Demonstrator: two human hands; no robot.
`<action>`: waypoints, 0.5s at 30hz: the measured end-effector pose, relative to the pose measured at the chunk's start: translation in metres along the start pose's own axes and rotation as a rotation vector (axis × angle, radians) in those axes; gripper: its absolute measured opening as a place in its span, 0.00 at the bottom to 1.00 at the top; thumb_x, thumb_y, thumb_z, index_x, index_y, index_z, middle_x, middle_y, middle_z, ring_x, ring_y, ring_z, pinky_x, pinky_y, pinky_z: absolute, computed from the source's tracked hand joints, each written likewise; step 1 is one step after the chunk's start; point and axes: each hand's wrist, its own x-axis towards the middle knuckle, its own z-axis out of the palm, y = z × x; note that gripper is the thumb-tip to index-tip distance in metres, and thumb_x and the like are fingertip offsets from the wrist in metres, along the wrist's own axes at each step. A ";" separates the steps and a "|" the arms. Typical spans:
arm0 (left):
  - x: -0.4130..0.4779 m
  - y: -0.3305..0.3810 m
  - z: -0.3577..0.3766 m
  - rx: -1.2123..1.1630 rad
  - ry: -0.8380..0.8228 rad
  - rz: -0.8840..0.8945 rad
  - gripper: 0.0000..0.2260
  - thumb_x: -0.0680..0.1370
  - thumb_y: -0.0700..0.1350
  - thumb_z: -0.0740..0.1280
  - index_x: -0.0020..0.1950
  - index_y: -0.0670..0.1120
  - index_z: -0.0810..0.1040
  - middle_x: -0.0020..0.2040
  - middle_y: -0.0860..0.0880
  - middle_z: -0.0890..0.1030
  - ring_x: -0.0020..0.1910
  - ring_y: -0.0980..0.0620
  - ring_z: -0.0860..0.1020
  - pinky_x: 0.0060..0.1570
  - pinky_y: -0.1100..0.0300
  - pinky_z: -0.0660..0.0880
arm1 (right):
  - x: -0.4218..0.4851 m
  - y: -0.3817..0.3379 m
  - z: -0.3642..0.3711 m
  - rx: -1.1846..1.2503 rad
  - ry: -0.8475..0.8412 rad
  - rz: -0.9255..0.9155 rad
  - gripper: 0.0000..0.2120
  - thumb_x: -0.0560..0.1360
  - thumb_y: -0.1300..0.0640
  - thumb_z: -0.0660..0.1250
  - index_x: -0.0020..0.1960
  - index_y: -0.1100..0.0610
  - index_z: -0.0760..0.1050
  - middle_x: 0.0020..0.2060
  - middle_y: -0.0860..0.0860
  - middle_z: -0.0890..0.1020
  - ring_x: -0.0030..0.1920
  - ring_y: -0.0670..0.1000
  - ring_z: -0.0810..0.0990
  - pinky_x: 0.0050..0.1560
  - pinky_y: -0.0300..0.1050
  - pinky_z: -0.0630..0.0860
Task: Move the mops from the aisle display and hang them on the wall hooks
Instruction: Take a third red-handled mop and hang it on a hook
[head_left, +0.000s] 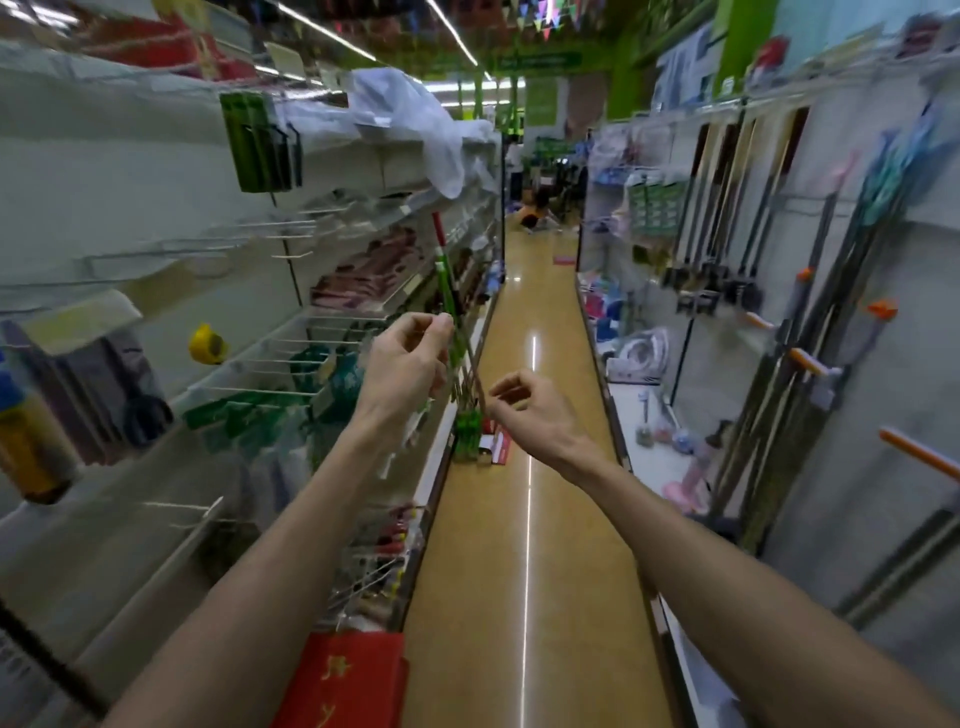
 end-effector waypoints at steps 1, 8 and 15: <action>0.019 -0.011 0.005 -0.003 -0.014 0.000 0.08 0.83 0.48 0.65 0.47 0.48 0.79 0.35 0.50 0.76 0.29 0.58 0.74 0.29 0.62 0.72 | 0.016 0.009 0.000 -0.012 0.005 0.006 0.05 0.78 0.57 0.69 0.53 0.53 0.78 0.46 0.47 0.81 0.49 0.50 0.81 0.52 0.48 0.82; 0.158 -0.060 0.039 -0.014 -0.111 -0.001 0.09 0.83 0.47 0.64 0.49 0.44 0.79 0.35 0.50 0.75 0.27 0.61 0.74 0.29 0.64 0.73 | 0.144 0.049 0.000 -0.038 0.070 0.076 0.07 0.79 0.56 0.69 0.57 0.55 0.77 0.46 0.44 0.79 0.48 0.45 0.79 0.40 0.32 0.74; 0.283 -0.110 0.088 -0.008 -0.224 0.011 0.12 0.83 0.48 0.65 0.52 0.38 0.79 0.35 0.51 0.75 0.27 0.60 0.73 0.31 0.62 0.73 | 0.258 0.101 -0.011 -0.060 0.170 0.178 0.08 0.78 0.56 0.70 0.57 0.53 0.78 0.44 0.42 0.79 0.44 0.41 0.78 0.39 0.33 0.72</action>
